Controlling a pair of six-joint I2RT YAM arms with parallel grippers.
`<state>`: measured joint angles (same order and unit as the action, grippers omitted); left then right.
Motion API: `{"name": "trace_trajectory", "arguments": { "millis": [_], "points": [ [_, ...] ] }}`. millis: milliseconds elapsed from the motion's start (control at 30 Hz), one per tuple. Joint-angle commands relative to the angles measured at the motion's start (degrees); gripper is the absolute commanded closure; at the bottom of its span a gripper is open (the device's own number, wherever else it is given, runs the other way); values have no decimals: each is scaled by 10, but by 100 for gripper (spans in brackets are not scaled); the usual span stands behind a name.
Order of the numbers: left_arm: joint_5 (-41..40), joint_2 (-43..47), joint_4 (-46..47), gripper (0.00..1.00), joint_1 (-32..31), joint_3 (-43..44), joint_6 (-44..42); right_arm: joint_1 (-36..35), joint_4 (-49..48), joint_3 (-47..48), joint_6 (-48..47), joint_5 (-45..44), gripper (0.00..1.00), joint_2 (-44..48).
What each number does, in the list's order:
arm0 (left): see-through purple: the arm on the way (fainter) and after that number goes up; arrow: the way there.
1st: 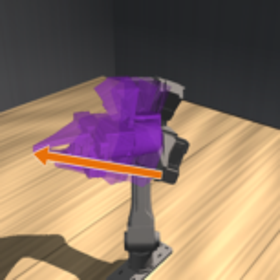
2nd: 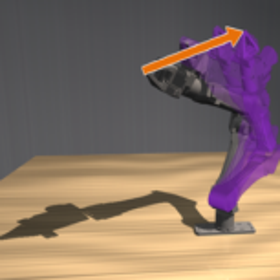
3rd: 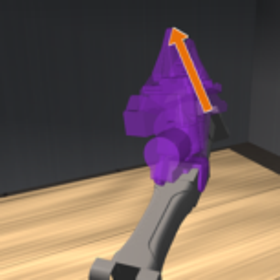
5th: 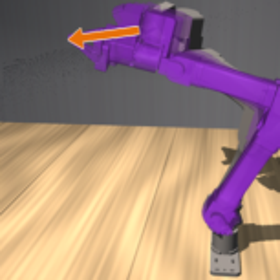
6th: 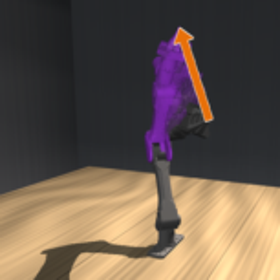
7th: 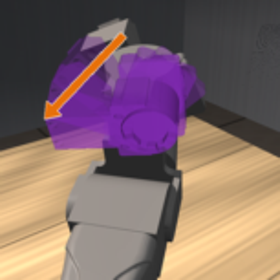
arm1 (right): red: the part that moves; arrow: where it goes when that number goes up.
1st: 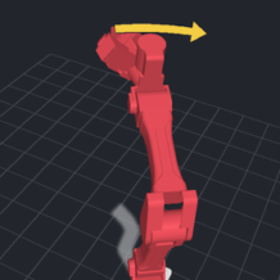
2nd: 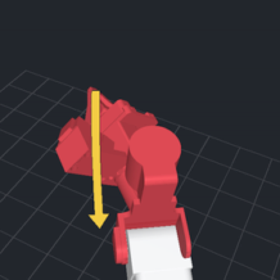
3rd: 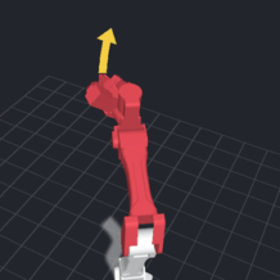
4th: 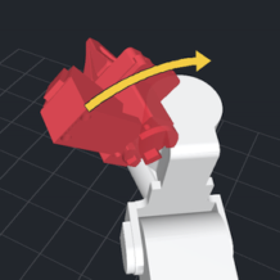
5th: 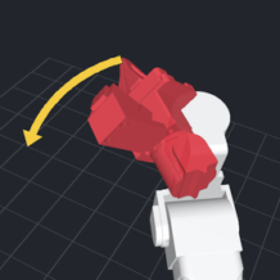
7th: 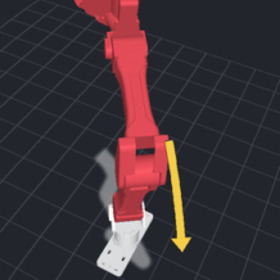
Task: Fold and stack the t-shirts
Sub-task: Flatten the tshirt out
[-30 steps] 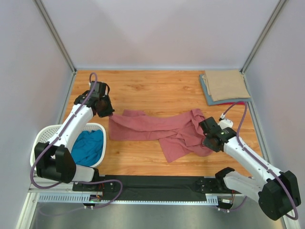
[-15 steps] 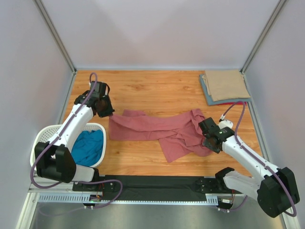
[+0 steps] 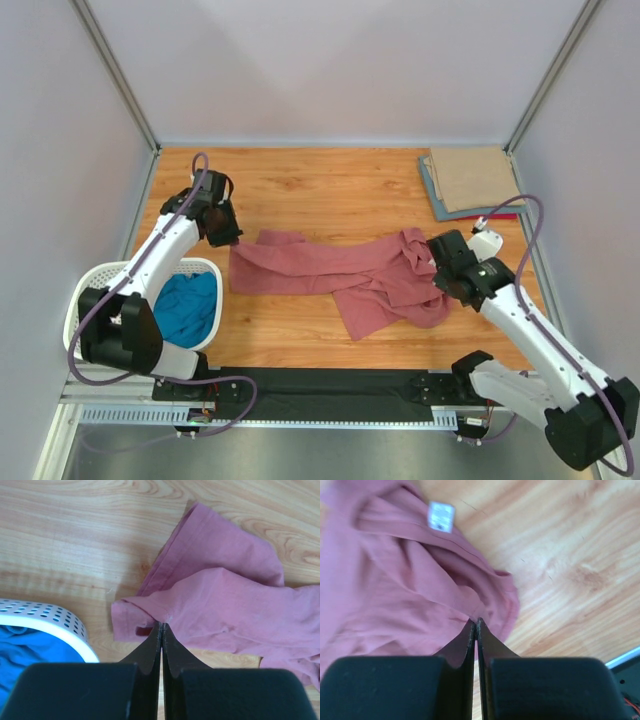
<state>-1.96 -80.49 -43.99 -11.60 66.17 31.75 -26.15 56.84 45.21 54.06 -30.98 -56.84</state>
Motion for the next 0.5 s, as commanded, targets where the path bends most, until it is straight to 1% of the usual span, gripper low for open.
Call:
{"name": "trace_trajectory", "arguments": {
  "millis": [0,33,67,133,167,200,267,300,367,400,467],
  "points": [
    [-4,-17,-21,100,1,40,-9,2,21,71,-21,-12,100,41],
    [-15,-17,-31,100,1,49,-12,3,29,88,-24,-17,100,49],
    [-21,-13,-40,100,1,71,-11,2,35,132,-33,-21,100,52],
    [-45,8,-65,100,1,93,-13,2,56,183,-45,-40,100,56],
    [-53,16,-76,100,1,127,-13,2,63,218,-51,-63,100,56],
    [-59,21,-102,100,1,145,-12,3,70,283,-67,-73,100,53],
    [-73,44,-125,100,1,200,-5,4,85,361,-83,-103,100,41],
    [-83,61,-144,100,1,217,1,3,85,432,-104,-111,100,38],
    [-93,86,-158,100,2,256,30,3,79,492,-121,-137,100,31],
    [-94,112,-160,100,1,265,38,3,61,544,-147,-145,100,30],
    [-98,137,-171,100,1,294,58,3,43,588,-171,-154,100,28]
  ]
}}
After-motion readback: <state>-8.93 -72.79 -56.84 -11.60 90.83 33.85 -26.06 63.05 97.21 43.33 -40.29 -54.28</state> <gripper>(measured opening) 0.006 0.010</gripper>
